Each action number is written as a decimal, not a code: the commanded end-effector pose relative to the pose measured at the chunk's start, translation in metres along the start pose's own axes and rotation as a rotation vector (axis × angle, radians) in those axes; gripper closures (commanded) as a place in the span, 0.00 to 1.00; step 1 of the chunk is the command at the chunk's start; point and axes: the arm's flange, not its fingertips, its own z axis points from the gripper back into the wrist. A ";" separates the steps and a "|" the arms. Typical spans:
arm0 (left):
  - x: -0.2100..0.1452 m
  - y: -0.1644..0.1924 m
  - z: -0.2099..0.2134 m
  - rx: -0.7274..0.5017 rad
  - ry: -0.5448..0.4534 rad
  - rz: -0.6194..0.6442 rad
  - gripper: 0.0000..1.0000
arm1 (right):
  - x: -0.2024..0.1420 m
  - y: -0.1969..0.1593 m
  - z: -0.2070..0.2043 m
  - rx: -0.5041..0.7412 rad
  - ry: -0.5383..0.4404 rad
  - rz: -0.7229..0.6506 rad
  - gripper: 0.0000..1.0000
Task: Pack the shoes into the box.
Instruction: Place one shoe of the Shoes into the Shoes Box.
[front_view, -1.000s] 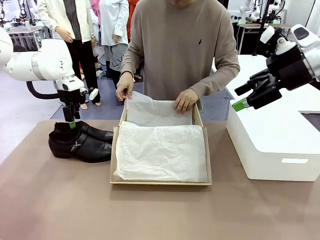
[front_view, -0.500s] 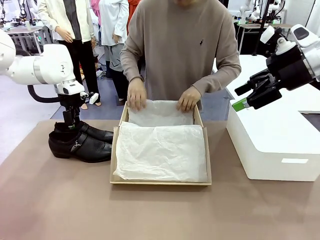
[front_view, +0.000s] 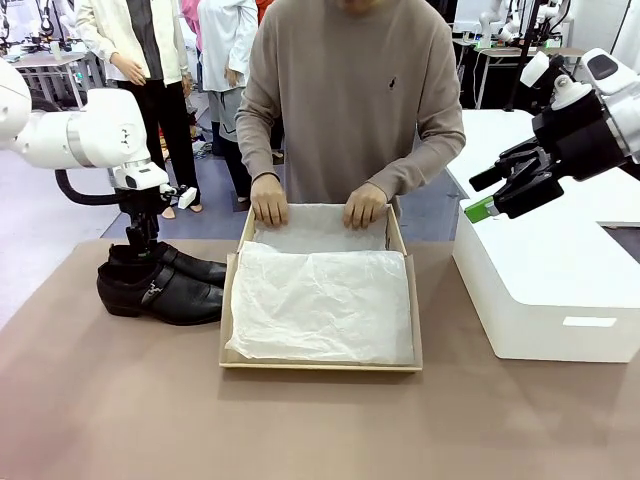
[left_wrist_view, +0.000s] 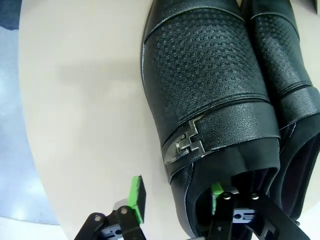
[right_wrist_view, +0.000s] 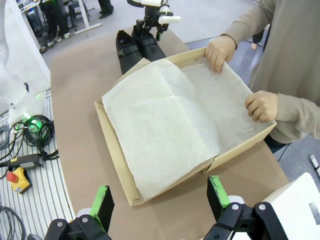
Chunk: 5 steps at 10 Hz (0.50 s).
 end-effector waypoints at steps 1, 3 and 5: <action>-0.001 -0.002 0.005 0.003 0.005 -0.004 0.99 | 0.001 -0.004 -0.003 0.009 -0.027 0.028 0.00; -0.001 -0.004 0.006 0.011 0.013 -0.005 1.00 | 0.001 -0.004 -0.003 0.009 -0.027 0.028 0.00; -0.001 -0.005 0.006 0.017 0.023 -0.004 1.00 | 0.001 -0.004 -0.003 0.009 -0.027 0.028 0.00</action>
